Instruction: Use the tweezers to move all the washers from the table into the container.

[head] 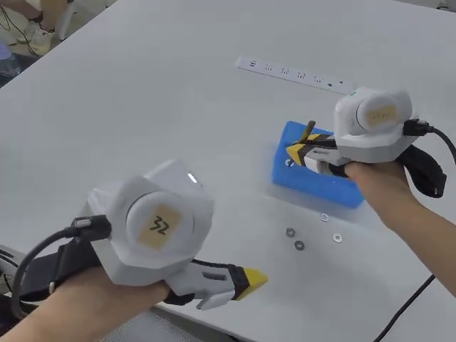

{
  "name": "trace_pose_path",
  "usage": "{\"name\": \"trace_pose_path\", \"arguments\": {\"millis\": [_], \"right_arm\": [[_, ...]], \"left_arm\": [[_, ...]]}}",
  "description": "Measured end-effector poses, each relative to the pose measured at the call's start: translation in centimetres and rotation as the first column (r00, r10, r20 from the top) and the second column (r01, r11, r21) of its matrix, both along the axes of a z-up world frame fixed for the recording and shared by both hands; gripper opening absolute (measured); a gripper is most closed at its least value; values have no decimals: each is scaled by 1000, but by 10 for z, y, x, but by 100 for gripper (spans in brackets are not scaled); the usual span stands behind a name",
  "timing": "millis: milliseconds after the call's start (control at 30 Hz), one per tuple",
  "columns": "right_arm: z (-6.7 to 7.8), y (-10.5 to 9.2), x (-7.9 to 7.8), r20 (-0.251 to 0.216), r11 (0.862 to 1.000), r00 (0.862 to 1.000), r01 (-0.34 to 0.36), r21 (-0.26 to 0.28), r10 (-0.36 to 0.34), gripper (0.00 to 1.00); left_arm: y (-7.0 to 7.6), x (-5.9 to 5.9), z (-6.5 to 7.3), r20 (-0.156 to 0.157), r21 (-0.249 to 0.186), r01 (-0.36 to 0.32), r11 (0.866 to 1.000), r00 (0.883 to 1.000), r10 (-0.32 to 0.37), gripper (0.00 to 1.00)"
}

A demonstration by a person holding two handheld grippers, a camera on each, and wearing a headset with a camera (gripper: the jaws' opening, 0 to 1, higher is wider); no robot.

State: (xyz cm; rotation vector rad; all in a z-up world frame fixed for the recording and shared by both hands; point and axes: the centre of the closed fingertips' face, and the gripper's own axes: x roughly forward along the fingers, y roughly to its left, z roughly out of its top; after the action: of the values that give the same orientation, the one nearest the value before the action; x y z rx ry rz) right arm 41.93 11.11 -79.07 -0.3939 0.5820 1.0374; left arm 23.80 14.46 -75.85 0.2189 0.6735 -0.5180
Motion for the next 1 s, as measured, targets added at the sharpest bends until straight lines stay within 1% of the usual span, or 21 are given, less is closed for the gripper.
{"name": "trace_pose_path", "arguments": {"millis": [67, 133, 167, 233, 333, 400, 500, 567, 600, 633, 667, 700, 733, 767, 800, 833, 867, 933, 1000], "right_arm": [[-5, 0, 2, -14, 1000, 1000, 8, 5, -8, 4], [-11, -1, 7, -26, 1000, 1000, 14, 5, -14, 4], [-14, 1, 6, -33, 1000, 999, 15, 4, -15, 4], [-19, 1, 9, -40, 1000, 999, 20, 4, -19, 4], [-18, 1, 10, -49, 1000, 999, 25, 7, -25, 4], [-20, 0, 13, -52, 1000, 998, 28, 6, -28, 4], [-22, 2, 9, -59, 1000, 998, 23, 7, -22, 4], [-25, 3, 8, -60, 1000, 998, 18, 4, -18, 4], [-26, 2, 8, -61, 1000, 998, 19, 2, -19, 4], [-27, 2, 8, -63, 1000, 998, 20, 2, -20, 4], [-28, 2, 8, -66, 1000, 998, 21, 3, -21, 4], [-27, 1, 8, -70, 1000, 997, 23, 4, -22, 4], [-26, 2, 8, -67, 1000, 997, 25, 11, -24, 4], [-25, 3, 7, -71, 1000, 997, 24, 13, -23, 4], [-25, 2, 7, -72, 1000, 997, 25, 12, -24, 4], [-25, 3, 8, -73, 1000, 997, 25, 14, -24, 4], [-25, 3, 9, -75, 1000, 997, 26, 15, -25, 4], [-26, 3, 10, -79, 1000, 997, 27, 17, -25, 4], [-25, 3, 10, -80, 999, 997, 27, 18, -25, 4]], "left_arm": [[-1, 1, 1, 6, -1, 0, 1000, 1000, 0, 98], [-2, 1, 1, 3, -6, 2, 1000, 1000, -2, 98], [-2, 1, 2, 3, -8, 3, 1000, 1000, -3, 98], [-2, 1, 1, 0, -4, 4, 1000, 1000, -4, 98], [-2, 1, 0, -2, -4, 4, 1000, 1000, -4, 98], [-2, 1, -1, -6, -6, 2, 1000, 1000, -2, 98], [-1, 1, -3, -14, -3, 1, 1000, 1000, -1, 97], [0, 2, -3, -12, -7, -13, 1000, 1000, 13, 97], [2, 4, -3, -9, -14, -42, 999, 999, 42, 97], [7, 7, -4, -15, -9, -85, 996, 996, 85, 97], [12, 9, -4, -6, 11, -108, 994, 994, 108, 95], [13, 11, -2, 21, 34, -90, 995, 996, 89, 89], [14, 12, 0, 38, 36, -97, 995, 995, 95, 86], [13, 14, 2, 52, 26, -99, 995, 994, 97, 86], [8, 14, 5, 48, -10, -87, 996, 995, 87, 87], [5, 14, 6, 37, -37, -81, 996, 996, 82, 88], [5, 15, 8, 33, -48, -91, 995, 995, 93, 91], [2, 14, 9, 41, -39, -72, 997, 996, 73, 95], [0, 13, 10, 40, -38, -65, 997, 997, 66, 99]]}}
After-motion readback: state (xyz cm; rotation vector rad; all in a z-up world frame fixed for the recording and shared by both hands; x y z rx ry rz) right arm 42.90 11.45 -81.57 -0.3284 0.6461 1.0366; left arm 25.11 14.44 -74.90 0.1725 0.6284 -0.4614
